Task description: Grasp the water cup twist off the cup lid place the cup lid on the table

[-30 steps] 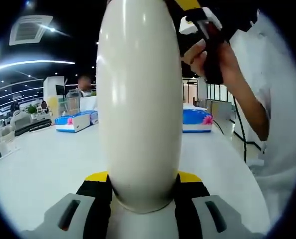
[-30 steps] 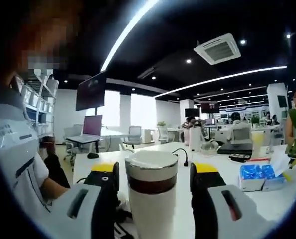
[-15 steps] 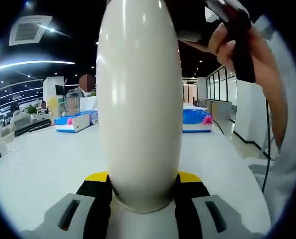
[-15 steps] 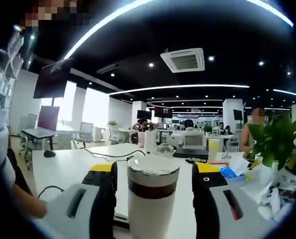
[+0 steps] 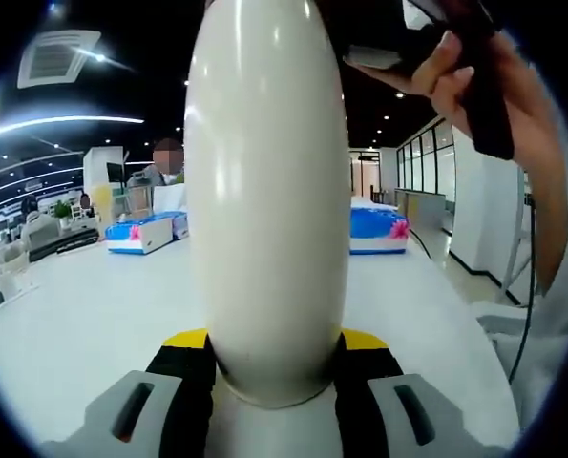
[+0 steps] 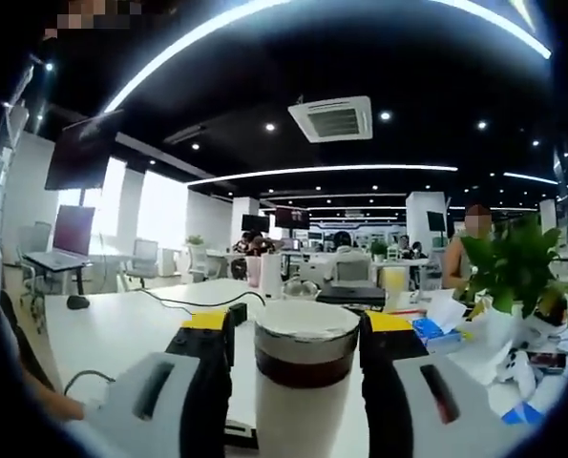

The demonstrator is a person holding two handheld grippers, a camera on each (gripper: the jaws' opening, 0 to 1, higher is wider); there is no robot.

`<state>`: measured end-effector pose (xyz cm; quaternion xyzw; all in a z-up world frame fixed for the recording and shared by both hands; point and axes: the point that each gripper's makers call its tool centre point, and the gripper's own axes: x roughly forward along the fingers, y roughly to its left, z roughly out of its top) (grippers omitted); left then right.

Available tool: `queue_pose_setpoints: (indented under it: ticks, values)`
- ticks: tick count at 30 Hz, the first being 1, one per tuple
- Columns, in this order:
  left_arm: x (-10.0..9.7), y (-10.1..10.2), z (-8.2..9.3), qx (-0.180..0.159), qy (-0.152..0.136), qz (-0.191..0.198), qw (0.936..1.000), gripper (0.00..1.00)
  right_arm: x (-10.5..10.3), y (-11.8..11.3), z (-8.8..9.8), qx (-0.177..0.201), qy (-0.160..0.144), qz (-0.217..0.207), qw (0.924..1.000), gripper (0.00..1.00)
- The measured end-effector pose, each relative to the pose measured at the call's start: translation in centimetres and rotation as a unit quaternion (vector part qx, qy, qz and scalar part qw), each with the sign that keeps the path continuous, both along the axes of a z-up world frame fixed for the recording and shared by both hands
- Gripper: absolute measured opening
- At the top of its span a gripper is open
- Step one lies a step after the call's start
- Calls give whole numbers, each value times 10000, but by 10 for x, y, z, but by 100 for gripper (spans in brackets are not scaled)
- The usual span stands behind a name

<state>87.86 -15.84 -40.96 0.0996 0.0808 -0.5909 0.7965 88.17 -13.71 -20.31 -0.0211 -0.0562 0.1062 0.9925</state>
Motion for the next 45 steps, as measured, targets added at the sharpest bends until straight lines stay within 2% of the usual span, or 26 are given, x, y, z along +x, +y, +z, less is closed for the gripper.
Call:
queue_pose_setpoints:
  ticks: [1,3,8,12,19,27,32,40,45]
  values:
    - [0,0,0,-1,0,0,10000,50,0,-1,0,2,5,-16,10000,54]
    - [0,0,0,-2,1,-1,10000,50,1,-3,-1,22,17,-19,10000,46]
    - [0,0,0,-6,13,1,10000,50,3,-2,-2,6,16,66,10000,46]
    - [0,0,-1,-6,24,8,10000,50,5,-2,-2,9,98,379,9992,46]
    - [0,0,-1,-6,26,9,10000,50,3,-1,-3,73,7,905,9959,45]
    - [-1,-1,-1,-21,37,19,10000,50,4,0,-2,133,-41,1617,9867,45]
    - [-1,-1,-1,-27,44,30,10000,50,6,4,-2,150,-23,2081,9780,45]
    - [0,-1,0,-35,47,64,10000,51,5,6,-3,115,-80,2544,9670,45]
    - [0,0,0,-31,58,57,10000,51,3,6,-3,221,-44,2943,9555,45]
